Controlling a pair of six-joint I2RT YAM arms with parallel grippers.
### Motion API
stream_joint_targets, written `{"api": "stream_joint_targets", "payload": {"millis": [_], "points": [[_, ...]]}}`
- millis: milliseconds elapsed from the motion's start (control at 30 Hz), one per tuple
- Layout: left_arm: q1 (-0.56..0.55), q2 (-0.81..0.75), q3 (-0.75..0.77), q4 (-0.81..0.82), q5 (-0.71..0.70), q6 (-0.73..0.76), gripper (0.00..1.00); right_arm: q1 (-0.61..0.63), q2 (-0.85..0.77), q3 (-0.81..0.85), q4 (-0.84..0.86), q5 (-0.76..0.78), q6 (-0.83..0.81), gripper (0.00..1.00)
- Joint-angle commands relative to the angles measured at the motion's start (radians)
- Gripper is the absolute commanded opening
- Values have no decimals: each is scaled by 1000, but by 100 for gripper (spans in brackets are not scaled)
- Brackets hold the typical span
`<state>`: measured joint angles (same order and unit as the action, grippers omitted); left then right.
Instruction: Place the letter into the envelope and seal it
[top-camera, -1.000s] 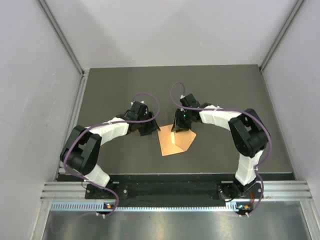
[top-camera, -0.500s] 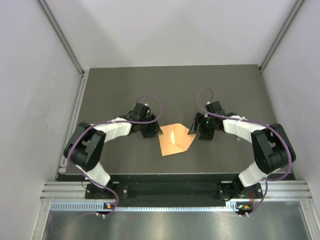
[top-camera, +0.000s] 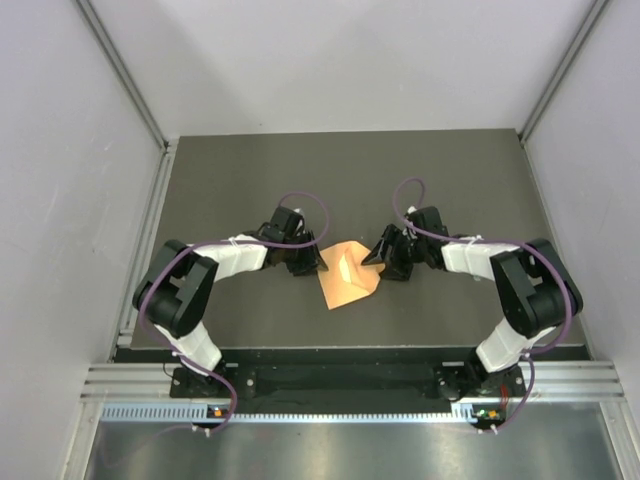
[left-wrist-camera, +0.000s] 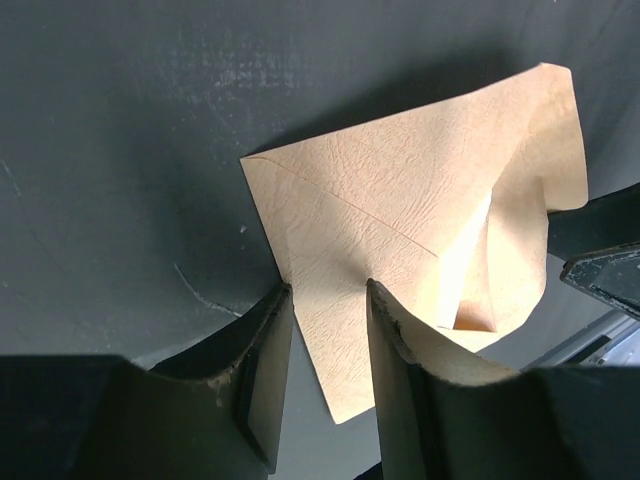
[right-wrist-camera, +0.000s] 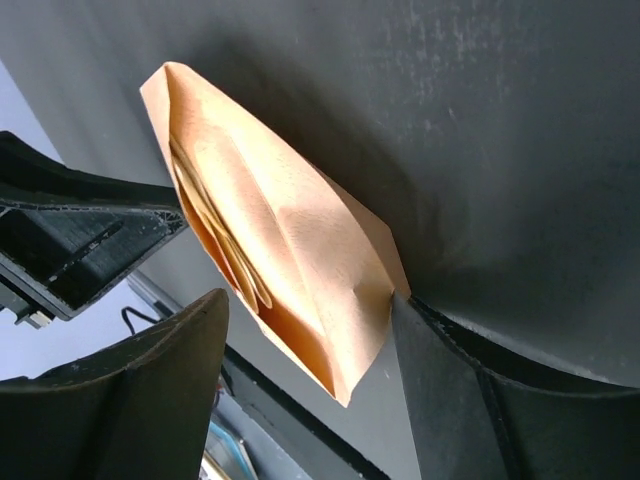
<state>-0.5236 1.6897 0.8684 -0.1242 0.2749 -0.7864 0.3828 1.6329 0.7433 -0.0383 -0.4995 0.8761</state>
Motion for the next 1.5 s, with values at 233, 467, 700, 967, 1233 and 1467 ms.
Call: {"api": "stream_joint_targets", "payload": {"millis": [233, 467, 700, 967, 1233, 1467], "points": [[-13, 34, 15, 18, -20, -5, 40, 14, -67, -58, 155, -34, 15, 67], [-13, 25, 3, 18, -32, -20, 39, 48, -134, -65, 94, 5, 18, 60], [-15, 18, -8, 21, -31, -22, 39, 96, -162, -53, 92, 96, 4, 58], [-15, 4, -14, 18, -32, -14, 39, 211, -177, -13, 92, 150, -63, 60], [-15, 1, -23, 24, -26, -16, 39, 320, -182, 79, -43, 302, -192, 65], [-15, -13, -48, 31, -20, -20, 38, 318, -68, 143, 14, 325, -227, 57]]}}
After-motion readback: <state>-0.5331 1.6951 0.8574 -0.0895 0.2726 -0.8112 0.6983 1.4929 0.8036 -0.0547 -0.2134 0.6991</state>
